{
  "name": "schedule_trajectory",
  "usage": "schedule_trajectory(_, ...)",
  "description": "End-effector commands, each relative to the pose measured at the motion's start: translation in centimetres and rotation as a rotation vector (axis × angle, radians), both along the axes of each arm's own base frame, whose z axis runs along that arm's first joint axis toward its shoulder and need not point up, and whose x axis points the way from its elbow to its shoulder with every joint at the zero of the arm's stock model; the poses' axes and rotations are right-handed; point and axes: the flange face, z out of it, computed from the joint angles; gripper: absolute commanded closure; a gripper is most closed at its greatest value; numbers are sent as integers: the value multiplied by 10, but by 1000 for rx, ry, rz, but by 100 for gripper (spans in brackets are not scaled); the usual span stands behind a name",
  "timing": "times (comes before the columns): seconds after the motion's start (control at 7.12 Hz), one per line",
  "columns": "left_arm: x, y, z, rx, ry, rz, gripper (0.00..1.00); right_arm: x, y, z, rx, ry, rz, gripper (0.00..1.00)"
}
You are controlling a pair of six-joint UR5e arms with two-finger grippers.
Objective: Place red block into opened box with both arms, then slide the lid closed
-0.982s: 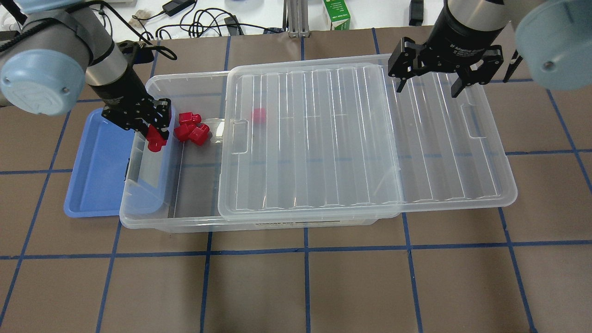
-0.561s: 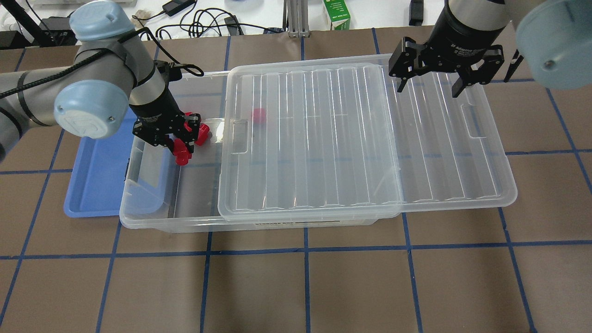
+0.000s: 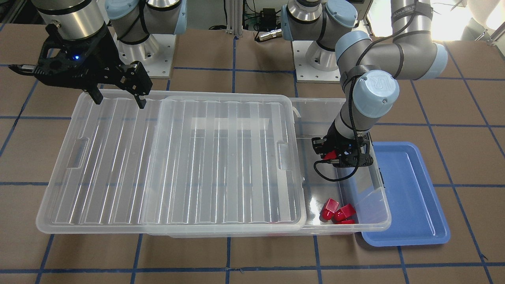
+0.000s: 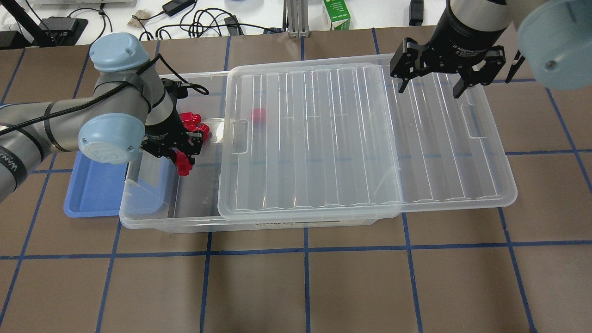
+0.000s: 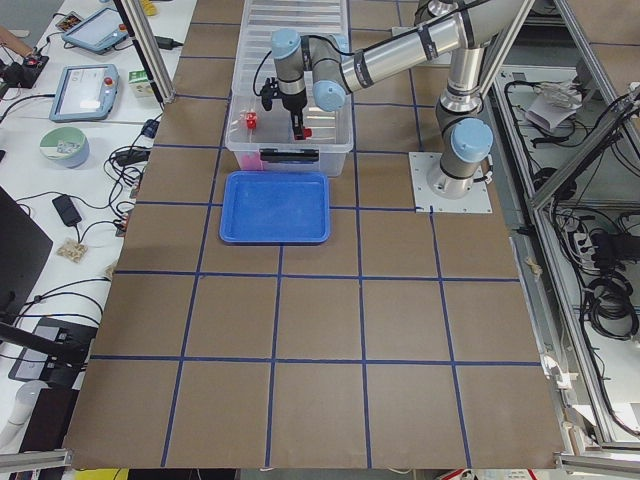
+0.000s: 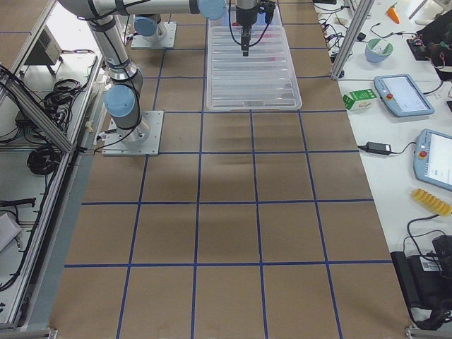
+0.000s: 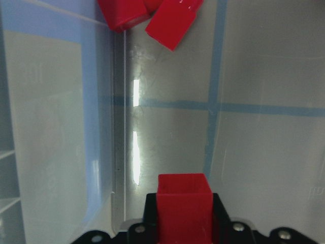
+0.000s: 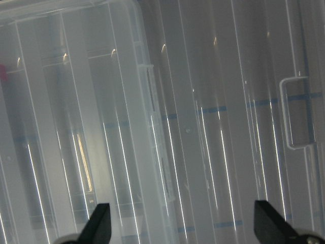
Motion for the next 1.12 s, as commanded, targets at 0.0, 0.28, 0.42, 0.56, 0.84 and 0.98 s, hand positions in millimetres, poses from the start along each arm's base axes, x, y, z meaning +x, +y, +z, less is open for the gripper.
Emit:
schedule_trajectory(0.0,17,9,-25,47,15,28,100,-1,1,-1,2,0,1,0)
schedule_trajectory(0.28,8,13,-32,61,16,22,100,-1,1,-1,2,0,1,0)
schedule_trajectory(0.42,7,13,-33,62,17,21,100,-1,1,-1,2,0,1,0)
schedule_trajectory(0.56,5,13,-35,67,17,18,100,-1,1,-1,2,0,1,0)
schedule_trajectory(0.84,4,14,-42,80,34,17,100,0,1,-1,2,0,3,0)
schedule_trajectory(0.98,1,13,-46,89,34,15,100,0,1,-1,2,0,3,0)
